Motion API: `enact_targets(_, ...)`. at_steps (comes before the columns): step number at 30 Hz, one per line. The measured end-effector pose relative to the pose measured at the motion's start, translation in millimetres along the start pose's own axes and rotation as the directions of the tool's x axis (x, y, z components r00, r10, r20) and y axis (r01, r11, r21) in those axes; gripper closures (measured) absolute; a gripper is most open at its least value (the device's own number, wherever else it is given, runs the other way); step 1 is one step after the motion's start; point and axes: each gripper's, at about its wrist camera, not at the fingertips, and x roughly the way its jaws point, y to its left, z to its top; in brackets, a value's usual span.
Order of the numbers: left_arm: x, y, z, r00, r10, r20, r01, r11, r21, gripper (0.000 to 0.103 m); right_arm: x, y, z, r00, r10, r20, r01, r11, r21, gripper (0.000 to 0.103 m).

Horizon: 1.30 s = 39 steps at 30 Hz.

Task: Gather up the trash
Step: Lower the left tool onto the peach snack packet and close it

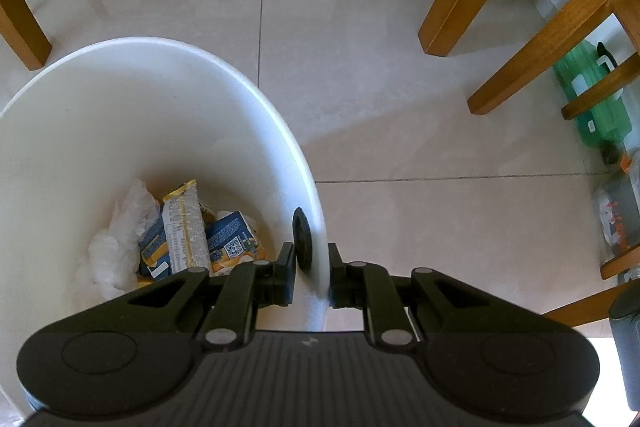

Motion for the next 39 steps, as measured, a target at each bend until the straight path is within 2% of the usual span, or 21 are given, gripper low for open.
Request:
enact_targets(5, 37, -10, -25, 0.996, -0.033, -0.077, 0.032, 0.999, -0.015, 0.009, 0, 1, 0, 1.000, -0.006, 0.002, 0.006, 1.000, -0.006, 0.085)
enact_targets(8, 52, -21, -33, 0.995, -0.048, -0.085, 0.047, 0.999, -0.012, 0.010, 0, 3, 0, 1.000, -0.010, 0.003, 0.010, 1.000, -0.008, 0.085)
enact_targets(11, 68, -24, -38, 0.995, -0.015, -0.098, 0.012, 1.000, -0.027, 0.011, 1, 3, 0, 1.000, -0.018, 0.008, 0.018, 1.000, -0.011, 0.085)
enact_targets(15, 86, -22, -46, 0.993, -0.044, -0.106, 0.036, 0.997, -0.075, 0.011, 1, 2, 0, 1.000, -0.019, 0.012, 0.019, 1.000, -0.010, 0.085)
enact_targets(21, 111, -23, -59, 0.992, -0.043, -0.118, 0.034, 0.997, -0.073, 0.011, 0, 3, 0, 1.000, -0.024, 0.015, 0.025, 1.000, -0.015, 0.084)
enact_targets(26, 121, -22, -63, 0.998, -0.014, -0.056, 0.011, 0.999, -0.051, 0.009, 1, 4, -2, 0.999, -0.030, 0.021, 0.031, 0.999, -0.015, 0.084)
enact_targets(30, 122, -13, -64, 0.997, 0.024, -0.068, -0.026, 0.999, -0.032, 0.009, 1, 5, -2, 0.999, -0.035, 0.022, 0.036, 0.999, -0.016, 0.084)
enact_targets(35, 113, 22, -75, 0.993, 0.114, -0.039, -0.117, 0.989, -0.088, 0.009, 2, 5, -1, 0.999, -0.039, 0.018, 0.039, 0.999, -0.013, 0.084)
enact_targets(37, 107, 31, -74, 0.994, 0.107, -0.003, -0.106, 0.985, -0.134, 0.009, 1, 5, 0, 0.999, -0.039, 0.016, 0.039, 0.999, -0.007, 0.084)
enact_targets(39, 104, 32, -68, 0.998, 0.063, 0.024, -0.059, 0.985, -0.162, 0.009, 1, 4, 0, 0.999, -0.040, 0.016, 0.040, 0.999, -0.004, 0.083)
